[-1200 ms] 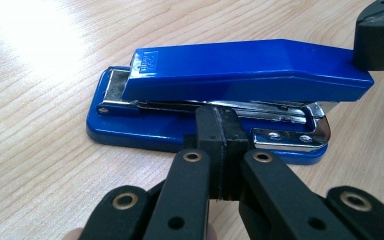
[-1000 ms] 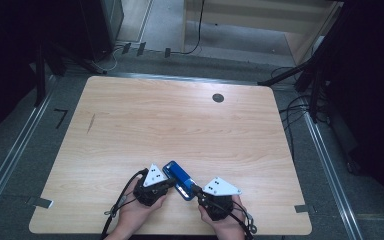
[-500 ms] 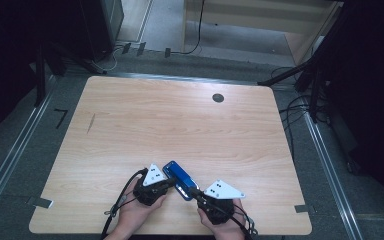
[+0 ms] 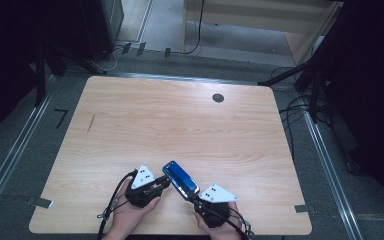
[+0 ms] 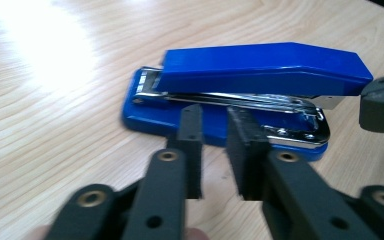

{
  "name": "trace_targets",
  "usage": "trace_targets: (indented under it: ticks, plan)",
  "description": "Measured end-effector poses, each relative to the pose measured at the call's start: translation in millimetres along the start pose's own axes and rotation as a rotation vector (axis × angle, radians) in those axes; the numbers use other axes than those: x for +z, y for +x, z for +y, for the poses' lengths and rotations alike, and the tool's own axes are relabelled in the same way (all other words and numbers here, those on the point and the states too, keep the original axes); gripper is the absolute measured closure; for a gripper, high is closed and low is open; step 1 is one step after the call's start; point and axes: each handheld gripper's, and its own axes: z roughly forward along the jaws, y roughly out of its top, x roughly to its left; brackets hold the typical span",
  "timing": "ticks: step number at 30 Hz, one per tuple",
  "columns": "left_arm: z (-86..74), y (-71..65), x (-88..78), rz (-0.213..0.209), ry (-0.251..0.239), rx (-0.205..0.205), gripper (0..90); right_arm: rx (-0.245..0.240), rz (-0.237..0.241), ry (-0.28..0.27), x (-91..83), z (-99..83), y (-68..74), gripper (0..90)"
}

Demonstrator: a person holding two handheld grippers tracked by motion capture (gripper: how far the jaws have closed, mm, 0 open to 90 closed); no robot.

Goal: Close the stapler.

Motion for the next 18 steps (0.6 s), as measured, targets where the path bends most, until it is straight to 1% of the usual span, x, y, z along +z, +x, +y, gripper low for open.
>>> trace_targets:
  ticks: [1, 3, 4, 5, 8, 9, 10, 13, 14, 15, 17, 18]
  plan:
    - [-1.0, 1.8, -4.2, 0.008, -0.007, 0.001, 74.2, -0.003, -0.003, -0.001, 0.6, -0.5, 0.3, 90.0]
    - [-2.6, 5.6, -12.0, 0.035, -0.03, 0.004, 68.2, -0.001, -0.001, 0.002, 2.3, -1.5, 1.5, 90.0]
    - [-3.5, 8.9, -16.5, 0.051, -0.048, 0.003, 62.9, 0.0, -0.001, 0.003, 3.4, -2.1, 2.2, 90.0]
    - [-4.0, 11.2, -19.2, 0.06, -0.055, -0.001, 58.4, -0.001, -0.001, 0.005, 4.4, -2.9, 3.1, 90.0]
    - [-7.0, 20.2, -28.7, 0.087, -0.079, -0.017, 51.6, -0.002, 0.004, 0.011, 7.2, -4.3, 5.3, 90.0]
    - [-9.4, 26.5, -35.0, 0.098, -0.089, -0.04, 48.9, -0.004, 0.002, 0.012, 8.6, -5.1, 6.2, 90.0]
    - [-11.1, 30.9, -39.6, 0.105, -0.091, -0.06, 45.1, 0.004, 0.01, 0.016, 10.5, -6.1, 7.1, 90.0]
    - [-15.8, 41.6, -51.7, 0.131, -0.099, -0.079, 40.6, 0.014, 0.019, 0.023, 14.0, -8.0, 7.8, 90.0]
    - [-18.3, 46.6, -57.6, 0.158, -0.103, -0.088, 37.5, 0.011, 0.016, 0.027, 14.9, -8.4, 8.4, 90.0]
    - [-19.8, 49.9, -60.9, 0.171, -0.105, -0.091, 33.4, 0.01, 0.011, 0.027, 15.8, -8.5, 8.6, 90.0]
    - [-24.2, 59.1, -71.0, 0.213, -0.11, -0.101, 30.3, 0.016, 0.004, 0.018, 16.0, -8.1, 7.9, 90.0]
    - [-25.5, 62.1, -74.0, 0.232, -0.11, -0.105, 27.3, 0.016, -0.003, 0.011, 15.4, -7.8, 6.7, 90.0]
